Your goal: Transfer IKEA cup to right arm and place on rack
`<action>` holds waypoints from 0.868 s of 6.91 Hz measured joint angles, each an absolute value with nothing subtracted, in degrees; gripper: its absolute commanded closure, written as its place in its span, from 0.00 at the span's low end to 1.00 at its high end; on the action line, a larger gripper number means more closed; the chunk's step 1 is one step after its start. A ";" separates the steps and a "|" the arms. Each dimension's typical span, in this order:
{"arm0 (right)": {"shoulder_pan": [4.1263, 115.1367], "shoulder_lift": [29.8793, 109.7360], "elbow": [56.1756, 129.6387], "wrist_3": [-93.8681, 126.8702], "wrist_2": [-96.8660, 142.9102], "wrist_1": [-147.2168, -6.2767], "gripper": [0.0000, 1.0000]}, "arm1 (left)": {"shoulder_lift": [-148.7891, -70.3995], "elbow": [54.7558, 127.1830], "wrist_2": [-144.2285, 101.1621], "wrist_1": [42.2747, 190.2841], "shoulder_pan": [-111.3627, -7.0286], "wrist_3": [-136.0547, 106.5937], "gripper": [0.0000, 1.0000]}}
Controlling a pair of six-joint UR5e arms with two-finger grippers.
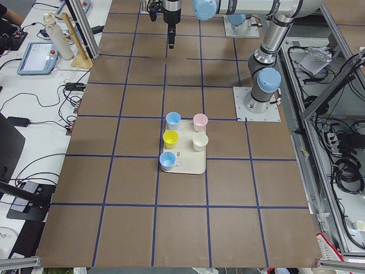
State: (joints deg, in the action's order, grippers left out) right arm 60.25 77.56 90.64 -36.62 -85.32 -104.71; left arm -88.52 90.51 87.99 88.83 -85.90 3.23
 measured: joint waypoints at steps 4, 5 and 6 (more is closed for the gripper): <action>66.74 93.57 91.18 -20.35 -86.09 -85.12 0.00 | -88.56 90.36 87.90 88.77 -85.72 3.11 0.00; 70.69 95.08 91.21 -17.23 -86.14 -84.25 0.00 | -88.58 90.32 87.91 88.77 -85.60 3.13 0.00; 74.32 95.95 91.28 -13.60 -86.29 -83.97 0.00 | -88.59 90.33 87.97 88.77 -85.55 3.15 0.00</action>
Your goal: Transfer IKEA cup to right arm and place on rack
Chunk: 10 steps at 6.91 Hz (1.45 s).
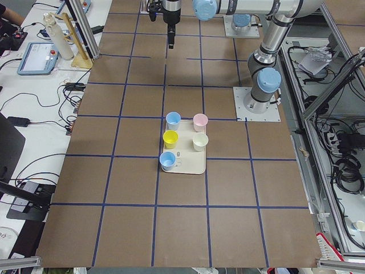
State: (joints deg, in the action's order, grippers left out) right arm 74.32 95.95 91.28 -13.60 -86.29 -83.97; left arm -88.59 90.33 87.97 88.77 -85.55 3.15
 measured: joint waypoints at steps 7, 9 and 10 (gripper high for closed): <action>87.19 103.18 100.78 0.19 -87.59 -86.50 0.00 | -88.57 90.51 88.15 87.76 -85.52 3.25 0.00; 87.47 102.67 101.33 1.83 -87.45 -89.72 0.00 | -88.59 90.50 88.15 87.72 -85.52 3.25 0.00; 87.86 102.53 101.39 2.11 -87.53 -90.32 0.00 | -88.59 90.49 88.15 87.72 -85.52 3.25 0.00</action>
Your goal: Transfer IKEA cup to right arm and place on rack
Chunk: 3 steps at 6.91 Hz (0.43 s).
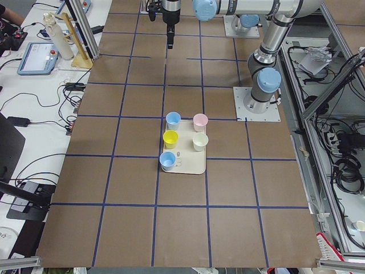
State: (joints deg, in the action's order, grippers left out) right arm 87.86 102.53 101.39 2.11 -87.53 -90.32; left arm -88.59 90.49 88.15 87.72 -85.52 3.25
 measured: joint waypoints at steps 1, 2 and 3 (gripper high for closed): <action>88.28 102.44 101.41 2.32 -87.74 -90.50 0.00 | -88.59 90.48 88.15 87.71 -85.52 3.25 0.00; 88.49 102.42 101.36 2.40 -87.93 -90.51 0.00 | -88.59 90.50 88.15 87.71 -85.52 3.25 0.00; 88.55 102.40 101.21 2.31 -88.10 -90.34 0.00 | -88.59 90.50 88.15 87.71 -85.52 3.25 0.00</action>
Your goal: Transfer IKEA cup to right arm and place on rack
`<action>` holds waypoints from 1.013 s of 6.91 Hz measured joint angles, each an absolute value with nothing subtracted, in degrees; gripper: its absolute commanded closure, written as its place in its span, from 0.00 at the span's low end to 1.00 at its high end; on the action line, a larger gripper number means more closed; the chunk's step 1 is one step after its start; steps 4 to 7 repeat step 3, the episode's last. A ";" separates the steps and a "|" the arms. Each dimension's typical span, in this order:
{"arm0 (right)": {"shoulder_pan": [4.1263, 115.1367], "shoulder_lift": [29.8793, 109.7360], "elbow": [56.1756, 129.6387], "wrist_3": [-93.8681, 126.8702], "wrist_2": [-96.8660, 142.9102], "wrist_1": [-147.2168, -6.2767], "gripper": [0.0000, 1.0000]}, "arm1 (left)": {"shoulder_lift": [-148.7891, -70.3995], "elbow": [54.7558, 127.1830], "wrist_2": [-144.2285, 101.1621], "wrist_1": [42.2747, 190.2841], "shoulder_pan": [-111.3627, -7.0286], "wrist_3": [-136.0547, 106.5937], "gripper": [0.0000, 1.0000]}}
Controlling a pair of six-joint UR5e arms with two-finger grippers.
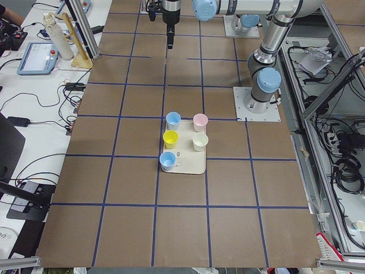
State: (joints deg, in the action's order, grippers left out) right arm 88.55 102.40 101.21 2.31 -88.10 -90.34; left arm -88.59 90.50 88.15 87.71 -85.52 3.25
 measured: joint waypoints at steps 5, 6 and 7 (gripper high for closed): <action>88.52 102.47 100.93 1.65 -88.38 -89.69 0.00 | -88.55 90.42 88.28 87.82 -85.70 3.25 0.00; 88.52 102.47 100.93 1.65 -88.38 -89.69 0.00 | -88.55 90.42 88.28 87.82 -85.70 3.25 0.00; 88.52 102.47 100.93 1.65 -88.38 -89.69 0.00 | -88.55 90.42 88.28 87.82 -85.70 3.25 0.00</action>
